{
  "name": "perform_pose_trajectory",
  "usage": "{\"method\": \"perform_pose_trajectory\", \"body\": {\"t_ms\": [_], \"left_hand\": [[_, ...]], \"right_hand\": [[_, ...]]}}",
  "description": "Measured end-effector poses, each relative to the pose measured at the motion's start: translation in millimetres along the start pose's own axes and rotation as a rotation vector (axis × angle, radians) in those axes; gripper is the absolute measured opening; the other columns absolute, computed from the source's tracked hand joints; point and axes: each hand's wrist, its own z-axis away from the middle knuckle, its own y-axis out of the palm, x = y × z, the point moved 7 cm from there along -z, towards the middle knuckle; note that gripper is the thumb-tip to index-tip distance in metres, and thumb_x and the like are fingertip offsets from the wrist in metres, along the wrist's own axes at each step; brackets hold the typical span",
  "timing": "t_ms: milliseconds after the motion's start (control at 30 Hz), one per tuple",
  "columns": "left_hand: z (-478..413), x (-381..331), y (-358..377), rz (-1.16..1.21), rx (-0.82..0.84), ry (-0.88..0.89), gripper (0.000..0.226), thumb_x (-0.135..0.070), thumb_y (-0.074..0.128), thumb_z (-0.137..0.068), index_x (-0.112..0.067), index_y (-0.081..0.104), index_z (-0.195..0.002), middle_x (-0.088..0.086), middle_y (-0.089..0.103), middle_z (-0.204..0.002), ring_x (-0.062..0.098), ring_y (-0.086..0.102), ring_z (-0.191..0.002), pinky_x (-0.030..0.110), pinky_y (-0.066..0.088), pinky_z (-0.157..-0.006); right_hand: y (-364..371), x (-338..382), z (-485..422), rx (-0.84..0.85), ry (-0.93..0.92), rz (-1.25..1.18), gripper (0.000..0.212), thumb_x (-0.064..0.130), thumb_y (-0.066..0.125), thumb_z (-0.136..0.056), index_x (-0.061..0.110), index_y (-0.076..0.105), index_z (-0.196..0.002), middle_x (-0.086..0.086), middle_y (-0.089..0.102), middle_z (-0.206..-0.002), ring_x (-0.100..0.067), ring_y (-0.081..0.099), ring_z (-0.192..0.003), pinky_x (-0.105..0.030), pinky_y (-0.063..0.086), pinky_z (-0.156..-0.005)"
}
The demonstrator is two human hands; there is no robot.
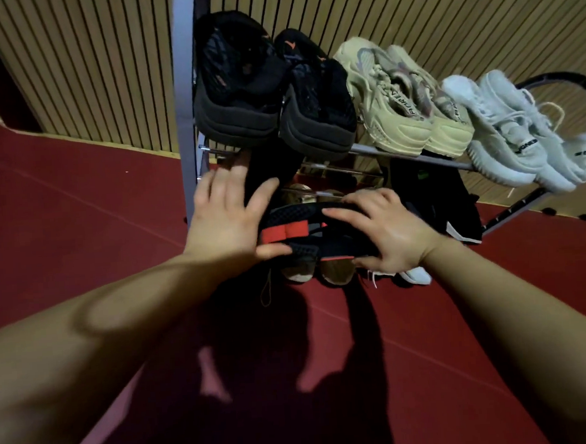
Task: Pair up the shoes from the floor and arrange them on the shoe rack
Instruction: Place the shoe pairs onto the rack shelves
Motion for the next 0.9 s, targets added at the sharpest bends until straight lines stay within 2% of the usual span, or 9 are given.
{"method": "perform_pose_trajectory", "body": {"t_ms": [167,300,400,467,533,600,667,767,900], "left_hand": [[13.3,7.1,33.8,-0.007,0.417,-0.048,0.103,-0.079,0.047,-0.071,-0.028,0.01,-0.151,0.019,0.009,-0.154,0.037,0.005,-0.143,0.049,-0.007,-0.114],[4.3,5.8,41.4,-0.029,0.466,-0.123,0.092,-0.074,0.046,-0.079,-0.038,-0.001,-0.15,0.018,0.004,-0.154,0.042,0.0,-0.142,0.053,-0.006,-0.115],[0.2,4.6,39.7,-0.001,0.445,-0.141,0.096,-0.06,0.055,-0.083,-0.043,-0.016,-0.146,0.018,0.006,-0.153,0.042,0.004,-0.141,0.051,0.001,-0.115],[-3.6,15.0,34.7,-0.003,0.433,-0.185,0.096,-0.053,0.059,-0.084,-0.041,-0.013,-0.147,0.02,0.01,-0.151,0.042,0.005,-0.141,0.048,0.01,-0.114],[-5.3,24.1,32.9,-0.029,0.464,-0.226,0.088,-0.05,0.059,-0.083,-0.034,0.005,-0.15,0.022,0.014,-0.15,0.041,0.007,-0.14,0.045,0.016,-0.113],[-8.8,23.6,34.1,-0.118,0.508,-0.202,0.079,-0.048,0.057,-0.083,-0.033,0.014,-0.148,0.02,0.021,-0.148,0.041,0.017,-0.137,0.043,0.023,-0.109],[-13.0,22.2,33.7,-0.147,0.542,-0.192,0.07,-0.045,0.055,-0.085,-0.033,0.022,-0.145,0.017,0.032,-0.142,0.04,0.028,-0.129,0.041,0.028,-0.103],[-16.8,26.4,28.8,-0.122,0.528,-0.214,0.064,-0.046,0.056,-0.084,-0.031,0.032,-0.141,0.015,0.043,-0.131,0.038,0.034,-0.122,0.04,0.031,-0.099],[-9.8,24.2,27.1,-0.053,0.521,-0.217,0.087,-0.059,0.065,-0.075,-0.032,0.024,-0.146,0.015,0.039,-0.136,0.037,0.03,-0.127,0.041,0.029,-0.103]], "right_hand": [[1.7,-23.4,-34.6,0.212,0.03,0.085,0.098,0.031,0.072,-0.071,0.027,0.015,-0.151,-0.014,0.027,-0.15,-0.033,0.029,-0.137,-0.044,0.042,-0.09],[22.6,-17.8,-47.8,0.298,0.179,0.051,0.082,0.031,0.055,-0.09,0.032,0.001,-0.151,-0.007,0.003,-0.159,-0.029,0.005,-0.145,-0.045,0.032,-0.104],[24.4,-7.8,-37.3,0.205,0.457,-0.036,0.075,0.029,0.053,-0.091,0.041,0.007,-0.149,-0.006,-0.009,-0.159,-0.036,0.006,-0.142,-0.051,0.021,-0.11],[26.9,-1.9,-25.1,0.178,0.686,-0.289,0.071,0.02,0.05,-0.091,0.039,0.014,-0.149,-0.006,-0.007,-0.158,-0.037,0.006,-0.142,-0.048,0.019,-0.113],[35.5,10.5,-17.7,0.131,0.874,-0.771,0.065,0.015,0.046,-0.093,0.032,0.018,-0.15,-0.008,-0.006,-0.159,-0.034,0.012,-0.143,-0.04,0.022,-0.115],[39.3,24.4,-21.8,-0.014,0.968,-1.211,0.06,0.01,0.04,-0.095,0.027,0.021,-0.15,-0.006,-0.011,-0.159,-0.029,0.014,-0.144,-0.036,0.023,-0.115],[38.5,28.9,-28.9,-0.126,1.02,-1.406,0.056,0.01,0.037,-0.095,0.026,0.026,-0.148,-0.004,-0.013,-0.159,-0.027,0.011,-0.145,-0.038,0.02,-0.117],[42.9,30.3,-35.4,-0.174,1.022,-1.428,0.05,0.024,0.041,-0.095,0.028,0.036,-0.144,-0.002,-0.013,-0.158,-0.03,0.013,-0.145,-0.043,0.02,-0.117],[43.8,21.7,-29.3,-0.105,0.913,-1.036,0.05,0.035,0.06,-0.088,0.026,0.047,-0.135,-0.011,-0.007,-0.159,-0.034,0.013,-0.144,-0.037,0.019,-0.117]]}}
